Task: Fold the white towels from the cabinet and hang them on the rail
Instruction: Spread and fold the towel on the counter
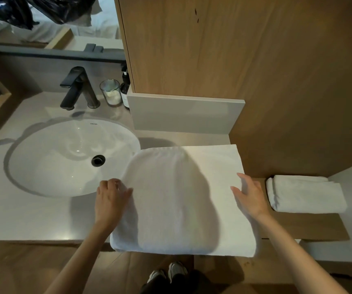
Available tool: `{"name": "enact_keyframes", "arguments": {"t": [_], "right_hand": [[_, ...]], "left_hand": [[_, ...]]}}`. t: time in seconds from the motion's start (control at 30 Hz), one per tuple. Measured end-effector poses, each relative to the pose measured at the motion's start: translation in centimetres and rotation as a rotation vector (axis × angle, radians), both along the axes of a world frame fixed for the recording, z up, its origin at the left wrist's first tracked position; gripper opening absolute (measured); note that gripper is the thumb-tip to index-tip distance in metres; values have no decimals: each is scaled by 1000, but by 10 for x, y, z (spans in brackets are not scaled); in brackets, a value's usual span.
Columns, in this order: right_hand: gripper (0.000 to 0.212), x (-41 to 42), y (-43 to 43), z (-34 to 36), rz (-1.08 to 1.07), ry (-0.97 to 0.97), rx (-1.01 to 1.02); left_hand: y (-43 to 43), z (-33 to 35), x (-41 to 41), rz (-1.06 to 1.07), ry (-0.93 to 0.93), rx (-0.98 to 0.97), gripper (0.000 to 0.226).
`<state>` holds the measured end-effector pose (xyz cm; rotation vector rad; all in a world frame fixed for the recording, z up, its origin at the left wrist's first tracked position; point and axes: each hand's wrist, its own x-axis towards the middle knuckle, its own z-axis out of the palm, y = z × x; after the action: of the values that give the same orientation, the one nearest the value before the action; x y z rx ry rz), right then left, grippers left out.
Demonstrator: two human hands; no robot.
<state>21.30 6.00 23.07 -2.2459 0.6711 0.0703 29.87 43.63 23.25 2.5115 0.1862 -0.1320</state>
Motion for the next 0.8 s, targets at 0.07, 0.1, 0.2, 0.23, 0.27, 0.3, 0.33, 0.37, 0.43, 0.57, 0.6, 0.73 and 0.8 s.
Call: {"name": "enact_keyframes", "arguments": {"t": [0.07, 0.1, 0.2, 0.23, 0.27, 0.3, 0.33, 0.37, 0.43, 0.57, 0.6, 0.73, 0.8], "right_hand": [[47, 0, -1, -2, -32, -19, 80], [45, -1, -3, -3, -51, -37, 128], [43, -3, -6, -1, -103, -78, 271], [43, -4, -8, -1, -103, -86, 292], [44, -6, -9, 1, -95, -84, 303], [45, -7, -11, 3, -80, -81, 310], [45, -9, -12, 5, -63, -68, 307], [45, -10, -13, 8, -44, -56, 309], [41, -12, -16, 14, -6, -24, 307], [33, -17, -19, 22, -33, 6, 313], [32, -19, -18, 24, -38, -1, 340], [26, -28, -17, 29, -107, -50, 496], [29, -32, -18, 34, -151, -88, 580]], "left_hand": [[1, 1, -2, 31, 10, 3, 43], [3, 0, -2, 22, 9, 21, 44], [12, -2, 1, -20, 58, 91, 45], [14, -2, 2, -40, 82, 123, 44], [16, 0, 3, -58, 101, 154, 43], [17, 2, 3, -72, 119, 169, 43], [17, 4, 4, -85, 125, 169, 44], [18, 6, 4, -95, 131, 152, 45], [18, 9, 6, -88, 157, 57, 46], [20, 12, 7, 33, 238, -226, 47], [21, 13, 6, 46, 238, -263, 47], [24, 23, 1, 33, 201, -399, 33], [29, 27, 1, 43, 168, -543, 26]]}}
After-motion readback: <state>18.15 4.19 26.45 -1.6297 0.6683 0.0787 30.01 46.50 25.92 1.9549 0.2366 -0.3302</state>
